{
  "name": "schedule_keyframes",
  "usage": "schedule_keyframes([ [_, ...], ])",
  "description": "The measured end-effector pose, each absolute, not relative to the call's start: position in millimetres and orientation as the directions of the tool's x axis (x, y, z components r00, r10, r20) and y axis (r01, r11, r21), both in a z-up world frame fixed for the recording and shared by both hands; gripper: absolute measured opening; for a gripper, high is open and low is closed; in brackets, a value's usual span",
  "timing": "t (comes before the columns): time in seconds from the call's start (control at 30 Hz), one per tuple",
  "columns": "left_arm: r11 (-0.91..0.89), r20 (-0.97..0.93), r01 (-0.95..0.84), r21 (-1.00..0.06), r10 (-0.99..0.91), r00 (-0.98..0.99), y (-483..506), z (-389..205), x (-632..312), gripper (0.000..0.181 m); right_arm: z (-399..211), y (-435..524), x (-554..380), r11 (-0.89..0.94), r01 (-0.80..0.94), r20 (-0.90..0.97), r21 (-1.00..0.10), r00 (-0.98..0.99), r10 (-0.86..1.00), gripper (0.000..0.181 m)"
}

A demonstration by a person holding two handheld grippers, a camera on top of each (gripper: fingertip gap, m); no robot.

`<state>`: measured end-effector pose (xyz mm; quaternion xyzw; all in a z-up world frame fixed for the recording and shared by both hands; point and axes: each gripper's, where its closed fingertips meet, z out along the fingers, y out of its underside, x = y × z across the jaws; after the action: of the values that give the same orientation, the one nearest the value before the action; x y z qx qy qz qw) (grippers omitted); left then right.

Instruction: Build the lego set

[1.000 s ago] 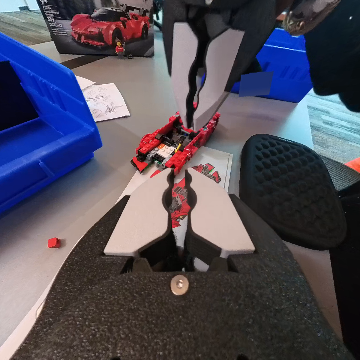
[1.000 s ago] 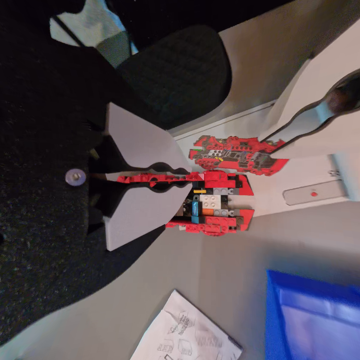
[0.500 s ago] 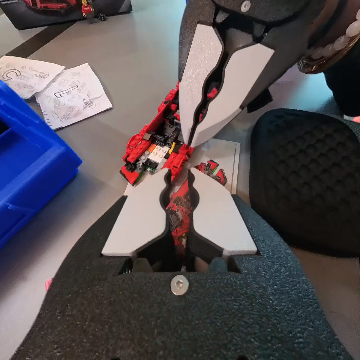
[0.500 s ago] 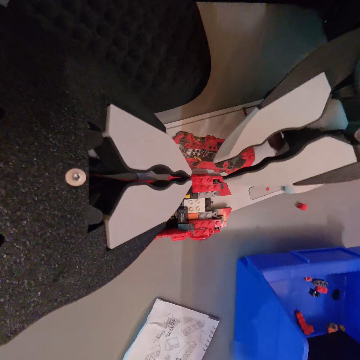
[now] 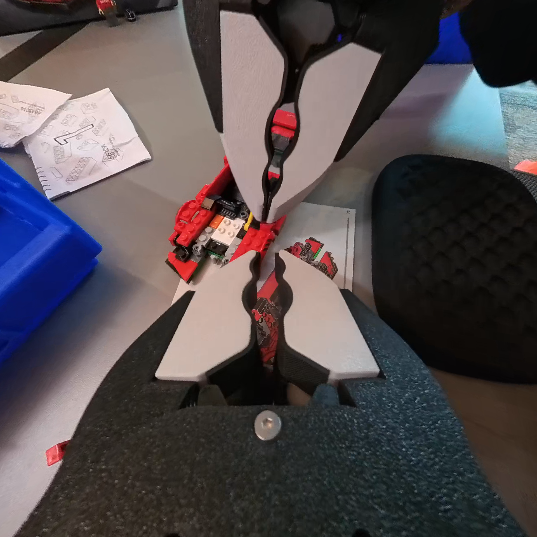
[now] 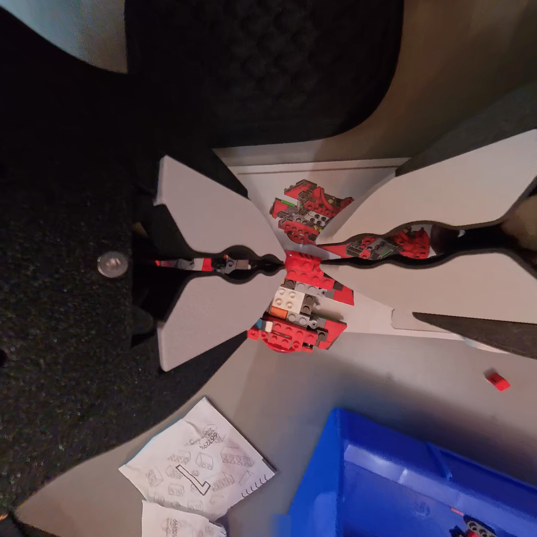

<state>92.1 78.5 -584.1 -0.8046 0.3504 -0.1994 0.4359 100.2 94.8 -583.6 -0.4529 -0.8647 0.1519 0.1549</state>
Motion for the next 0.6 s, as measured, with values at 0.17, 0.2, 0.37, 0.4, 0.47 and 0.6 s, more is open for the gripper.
schedule_keyframes([
  [0.17,-0.399,0.030,-0.402,-0.824,-0.739,0.673,78.8,-588.7,92.6,0.008,-586.2,94.4,99.1,0.555,0.742,0.115,-0.377,-0.557,0.823,0.000],
  [0.2,-0.401,0.032,-0.402,-0.823,-0.739,0.673,78.8,-589.0,92.7,0.008,-586.3,94.4,99.0,0.556,0.743,0.114,-0.373,-0.557,0.822,0.000],
  [0.37,-0.414,0.053,-0.390,-0.823,-0.739,0.672,79.0,-589.1,92.6,0.007,-586.7,93.9,99.0,0.560,0.748,0.128,-0.355,-0.555,0.822,0.000],
  [0.4,-0.416,0.056,-0.389,-0.822,-0.739,0.672,79.0,-589.2,92.5,0.006,-586.8,93.8,99.0,0.563,0.750,0.131,-0.348,-0.556,0.821,0.000],
  [0.47,-0.419,0.060,-0.386,-0.822,-0.738,0.672,79.1,-589.3,92.4,0.006,-587.2,93.5,98.7,0.568,0.752,0.135,-0.334,-0.558,0.819,0.000],
  [0.6,-0.422,0.065,-0.384,-0.821,-0.738,0.671,79.0,-589.5,92.4,0.006,-588.2,92.6,97.5,0.564,0.762,0.125,-0.318,-0.556,0.822,0.000],
])
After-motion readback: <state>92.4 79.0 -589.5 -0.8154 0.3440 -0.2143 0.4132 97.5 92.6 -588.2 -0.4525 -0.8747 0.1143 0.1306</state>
